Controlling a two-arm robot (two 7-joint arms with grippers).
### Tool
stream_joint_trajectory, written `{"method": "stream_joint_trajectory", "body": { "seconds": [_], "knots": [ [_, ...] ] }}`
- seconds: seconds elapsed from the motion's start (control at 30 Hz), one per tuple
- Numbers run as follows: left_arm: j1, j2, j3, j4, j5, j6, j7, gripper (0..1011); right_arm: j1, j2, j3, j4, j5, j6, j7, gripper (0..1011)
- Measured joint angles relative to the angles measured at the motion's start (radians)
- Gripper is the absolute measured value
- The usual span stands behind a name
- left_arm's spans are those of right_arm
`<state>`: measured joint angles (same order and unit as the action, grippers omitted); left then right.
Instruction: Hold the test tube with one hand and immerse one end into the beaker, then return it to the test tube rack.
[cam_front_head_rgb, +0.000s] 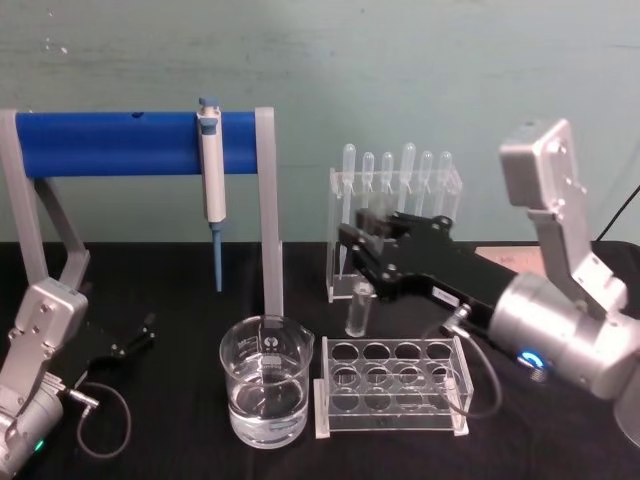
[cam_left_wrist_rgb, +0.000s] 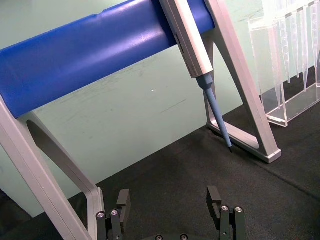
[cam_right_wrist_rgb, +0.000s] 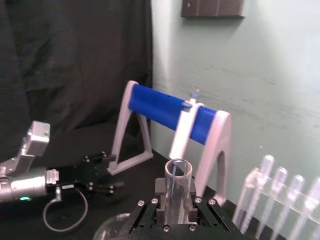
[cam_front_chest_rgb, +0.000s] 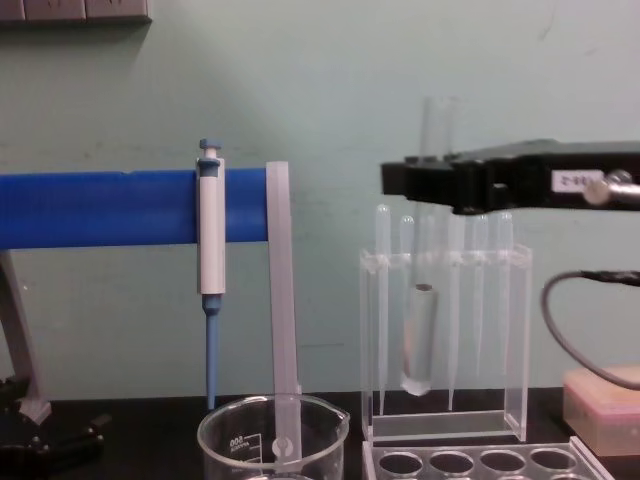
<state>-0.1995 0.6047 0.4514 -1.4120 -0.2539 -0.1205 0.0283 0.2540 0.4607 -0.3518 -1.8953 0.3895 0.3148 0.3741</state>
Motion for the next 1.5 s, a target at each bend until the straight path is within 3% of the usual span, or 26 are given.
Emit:
{"method": "stream_joint_trajectory", "body": {
  "seconds": [0.33,0.7,1.0,1.5],
  "knots": [
    [0.0,0.0,0.0,0.0,0.0,0.0,0.0,1000,0.109,-0.042,-0.086,0.064,0.013,0.011,0.022,225],
    [0.0,0.0,0.0,0.0,0.0,0.0,0.0,1000,0.177,-0.08,-0.154,0.132,0.019,0.0,0.029,224],
    [0.0,0.0,0.0,0.0,0.0,0.0,0.0,1000,0.21,-0.106,-0.198,0.197,0.016,-0.034,0.044,224],
    [0.0,0.0,0.0,0.0,0.0,0.0,0.0,1000,0.231,-0.143,-0.23,0.295,-0.009,-0.091,0.053,224]
  ]
}}
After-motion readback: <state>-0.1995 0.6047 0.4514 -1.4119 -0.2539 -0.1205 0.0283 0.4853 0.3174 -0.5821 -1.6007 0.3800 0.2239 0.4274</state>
